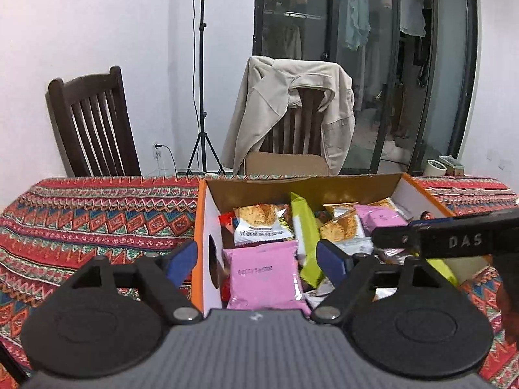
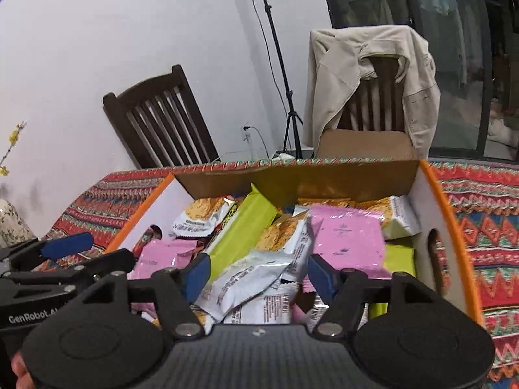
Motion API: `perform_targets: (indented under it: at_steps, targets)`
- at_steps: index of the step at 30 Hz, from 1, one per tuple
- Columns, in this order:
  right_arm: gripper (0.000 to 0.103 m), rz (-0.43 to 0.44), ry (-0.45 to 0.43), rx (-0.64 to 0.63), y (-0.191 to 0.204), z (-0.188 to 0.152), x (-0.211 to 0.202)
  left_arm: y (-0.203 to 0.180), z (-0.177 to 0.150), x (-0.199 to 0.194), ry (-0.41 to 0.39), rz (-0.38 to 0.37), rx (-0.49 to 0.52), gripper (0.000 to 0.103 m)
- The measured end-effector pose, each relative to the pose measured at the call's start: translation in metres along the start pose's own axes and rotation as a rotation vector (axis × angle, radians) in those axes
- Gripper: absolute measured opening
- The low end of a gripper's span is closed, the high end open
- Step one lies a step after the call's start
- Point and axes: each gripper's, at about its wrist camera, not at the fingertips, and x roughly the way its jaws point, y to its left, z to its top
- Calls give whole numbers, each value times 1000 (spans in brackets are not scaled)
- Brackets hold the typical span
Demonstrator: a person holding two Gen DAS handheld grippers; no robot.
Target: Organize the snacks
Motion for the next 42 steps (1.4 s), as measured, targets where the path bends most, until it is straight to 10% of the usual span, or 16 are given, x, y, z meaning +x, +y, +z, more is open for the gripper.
perform_targets:
  at_steps: [19,42]
  targets:
    - [98,-204,-176,-127,-19,-29,-260,-42,19,-209,-165,47,40,101]
    - [103,-178,-429,-287,75,-240,-448,-64,-192,-447,-374,40,41,103]
